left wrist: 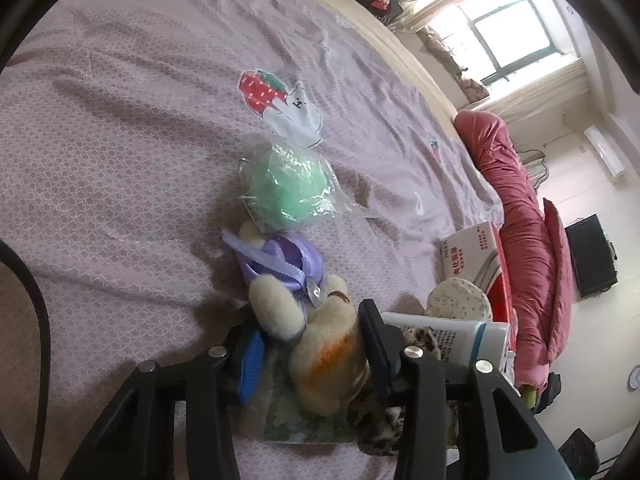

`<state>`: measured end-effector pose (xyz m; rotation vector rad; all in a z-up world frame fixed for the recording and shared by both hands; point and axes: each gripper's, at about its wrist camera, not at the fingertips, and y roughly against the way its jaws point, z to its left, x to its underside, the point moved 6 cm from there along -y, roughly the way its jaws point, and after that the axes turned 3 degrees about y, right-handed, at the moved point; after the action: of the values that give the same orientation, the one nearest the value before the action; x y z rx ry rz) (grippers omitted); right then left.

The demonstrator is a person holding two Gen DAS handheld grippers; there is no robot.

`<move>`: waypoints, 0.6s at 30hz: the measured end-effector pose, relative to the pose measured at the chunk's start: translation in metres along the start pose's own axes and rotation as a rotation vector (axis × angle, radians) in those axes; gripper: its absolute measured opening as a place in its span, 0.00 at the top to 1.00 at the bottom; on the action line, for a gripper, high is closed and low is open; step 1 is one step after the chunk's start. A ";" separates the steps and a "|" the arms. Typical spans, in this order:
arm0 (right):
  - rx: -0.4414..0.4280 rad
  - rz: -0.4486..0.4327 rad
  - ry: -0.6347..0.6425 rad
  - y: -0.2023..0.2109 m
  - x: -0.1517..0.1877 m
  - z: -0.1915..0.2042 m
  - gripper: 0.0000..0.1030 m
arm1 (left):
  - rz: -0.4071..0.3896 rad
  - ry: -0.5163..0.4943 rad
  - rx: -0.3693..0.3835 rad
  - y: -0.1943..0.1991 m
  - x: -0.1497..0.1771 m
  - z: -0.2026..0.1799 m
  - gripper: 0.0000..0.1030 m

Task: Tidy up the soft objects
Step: 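Grasp the plush bunny keychain with the left gripper while the right gripper grasps the green pad pack, then lift the green pad pack with the right gripper and carry it over the pink tray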

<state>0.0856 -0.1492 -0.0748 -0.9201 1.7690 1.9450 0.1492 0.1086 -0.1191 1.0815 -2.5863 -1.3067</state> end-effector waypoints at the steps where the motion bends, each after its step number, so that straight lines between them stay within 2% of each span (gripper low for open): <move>1: 0.007 -0.004 0.003 -0.001 -0.001 0.000 0.20 | -0.002 -0.002 0.004 0.000 0.000 -0.001 0.58; 6: 0.062 -0.035 0.041 -0.007 -0.008 0.000 0.20 | -0.013 -0.009 0.028 0.008 0.001 -0.001 0.58; 12: 0.035 -0.036 0.070 -0.007 -0.009 0.002 0.45 | -0.034 -0.036 0.036 0.027 0.009 -0.004 0.59; 18: 0.018 -0.072 0.068 0.005 -0.012 -0.001 0.48 | -0.080 -0.079 0.039 0.048 0.016 -0.013 0.59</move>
<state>0.0909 -0.1491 -0.0631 -1.0412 1.7625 1.8704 0.1149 0.1091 -0.0801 1.1753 -2.6619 -1.3469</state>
